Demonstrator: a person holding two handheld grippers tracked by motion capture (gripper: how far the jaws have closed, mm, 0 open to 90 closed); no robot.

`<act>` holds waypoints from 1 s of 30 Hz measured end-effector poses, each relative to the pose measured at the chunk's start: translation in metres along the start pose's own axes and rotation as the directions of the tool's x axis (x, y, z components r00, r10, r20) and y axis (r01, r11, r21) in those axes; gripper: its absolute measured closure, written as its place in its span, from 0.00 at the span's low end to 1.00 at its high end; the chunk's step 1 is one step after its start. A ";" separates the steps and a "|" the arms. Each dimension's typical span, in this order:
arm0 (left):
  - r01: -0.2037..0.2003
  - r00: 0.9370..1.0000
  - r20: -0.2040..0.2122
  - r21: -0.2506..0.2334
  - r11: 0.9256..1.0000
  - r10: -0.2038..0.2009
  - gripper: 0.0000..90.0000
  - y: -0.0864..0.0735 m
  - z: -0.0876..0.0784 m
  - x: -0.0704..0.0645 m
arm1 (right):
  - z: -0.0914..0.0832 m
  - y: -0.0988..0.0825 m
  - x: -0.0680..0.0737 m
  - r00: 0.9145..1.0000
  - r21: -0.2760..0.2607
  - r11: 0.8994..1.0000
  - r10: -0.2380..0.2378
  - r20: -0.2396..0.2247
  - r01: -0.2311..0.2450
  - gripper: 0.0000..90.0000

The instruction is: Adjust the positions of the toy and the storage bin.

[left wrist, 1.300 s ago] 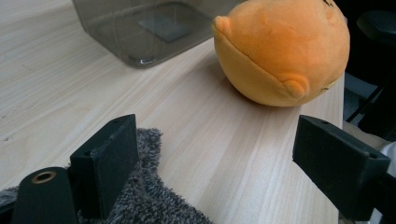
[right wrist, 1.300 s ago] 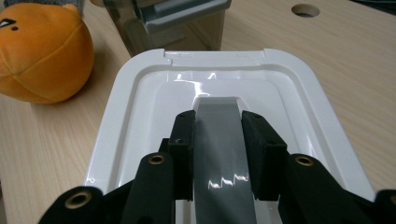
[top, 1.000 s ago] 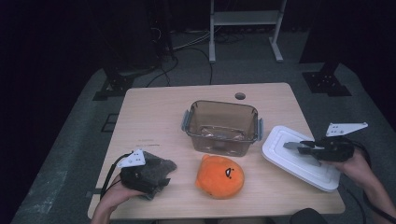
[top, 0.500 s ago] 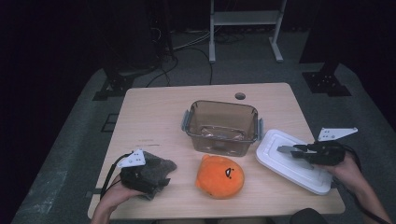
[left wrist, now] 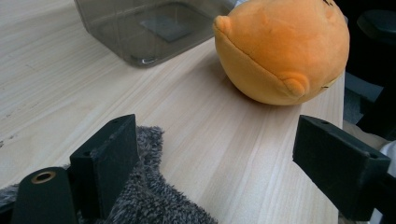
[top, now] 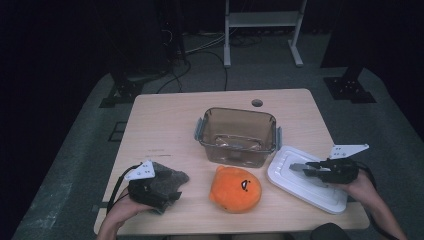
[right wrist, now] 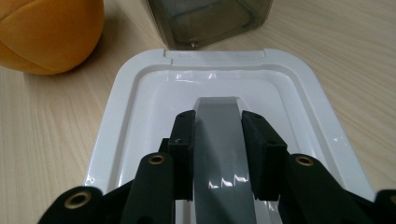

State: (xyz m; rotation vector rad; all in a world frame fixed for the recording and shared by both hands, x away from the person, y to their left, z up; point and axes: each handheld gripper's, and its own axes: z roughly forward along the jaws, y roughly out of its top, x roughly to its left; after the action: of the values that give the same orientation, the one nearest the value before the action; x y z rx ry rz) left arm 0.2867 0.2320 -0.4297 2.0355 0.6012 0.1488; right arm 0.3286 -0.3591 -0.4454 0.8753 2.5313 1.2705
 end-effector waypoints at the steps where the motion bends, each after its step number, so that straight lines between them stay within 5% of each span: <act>1: 0.000 1.000 0.000 0.001 1.000 0.000 0.15 0.000 0.000 0.000 | 0.001 -0.001 0.001 1.000 0.001 1.000 -0.001 0.001 0.001 0.73; 11: -0.003 1.000 0.005 0.004 1.000 0.003 0.15 0.001 0.000 -0.001 | 0.000 -0.011 0.004 1.000 -0.013 1.000 0.012 0.002 -0.012 0.72; 15: -0.005 1.000 0.005 0.007 1.000 0.005 0.15 0.001 0.001 -0.001 | -0.004 -0.009 0.005 1.000 -0.037 0.999 0.030 0.004 -0.030 0.60; 30: -0.008 1.000 0.008 0.009 1.000 0.008 0.15 0.001 0.002 -0.002 | -0.002 0.033 0.040 0.995 -0.109 0.993 -0.046 -0.085 0.037 0.36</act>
State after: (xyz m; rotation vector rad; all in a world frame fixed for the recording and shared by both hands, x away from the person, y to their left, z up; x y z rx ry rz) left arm 0.2855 0.2294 -0.4298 2.0467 0.5901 0.1430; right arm 0.3097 -0.3224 -0.4142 0.7560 2.5049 1.4472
